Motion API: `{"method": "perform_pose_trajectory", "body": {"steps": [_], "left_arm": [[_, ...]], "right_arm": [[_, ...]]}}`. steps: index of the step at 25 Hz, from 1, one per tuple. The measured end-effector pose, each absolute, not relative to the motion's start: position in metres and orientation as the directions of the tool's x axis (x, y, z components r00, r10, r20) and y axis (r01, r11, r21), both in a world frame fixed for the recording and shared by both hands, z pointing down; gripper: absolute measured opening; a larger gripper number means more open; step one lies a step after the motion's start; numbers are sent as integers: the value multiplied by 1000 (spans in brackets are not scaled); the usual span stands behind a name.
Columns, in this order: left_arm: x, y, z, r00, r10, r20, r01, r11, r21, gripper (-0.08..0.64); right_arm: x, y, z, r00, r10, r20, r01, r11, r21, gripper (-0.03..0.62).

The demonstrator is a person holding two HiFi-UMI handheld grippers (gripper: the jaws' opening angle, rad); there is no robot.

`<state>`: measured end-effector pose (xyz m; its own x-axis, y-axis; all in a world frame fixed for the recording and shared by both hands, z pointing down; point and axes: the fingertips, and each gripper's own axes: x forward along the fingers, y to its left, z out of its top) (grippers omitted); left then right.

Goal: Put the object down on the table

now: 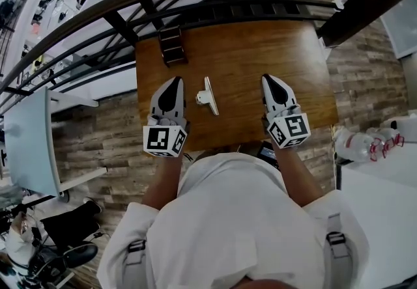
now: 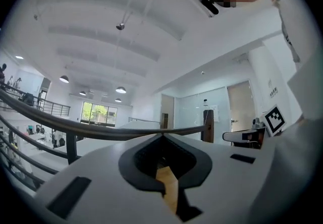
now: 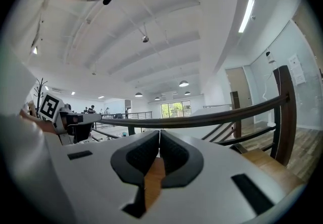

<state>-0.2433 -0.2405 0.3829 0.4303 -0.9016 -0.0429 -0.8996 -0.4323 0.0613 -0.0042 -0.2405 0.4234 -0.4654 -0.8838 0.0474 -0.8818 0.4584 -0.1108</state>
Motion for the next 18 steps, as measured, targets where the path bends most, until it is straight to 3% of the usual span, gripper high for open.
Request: {"method": "perform_pose_trajectory", "body": {"steps": [18], "left_arm": [[-246,-228,418,386,-922,-9,-919,-386,85,18]], "right_arm": [[0,-229,439,-448,-891,75,-892,440,-103,25]]}}
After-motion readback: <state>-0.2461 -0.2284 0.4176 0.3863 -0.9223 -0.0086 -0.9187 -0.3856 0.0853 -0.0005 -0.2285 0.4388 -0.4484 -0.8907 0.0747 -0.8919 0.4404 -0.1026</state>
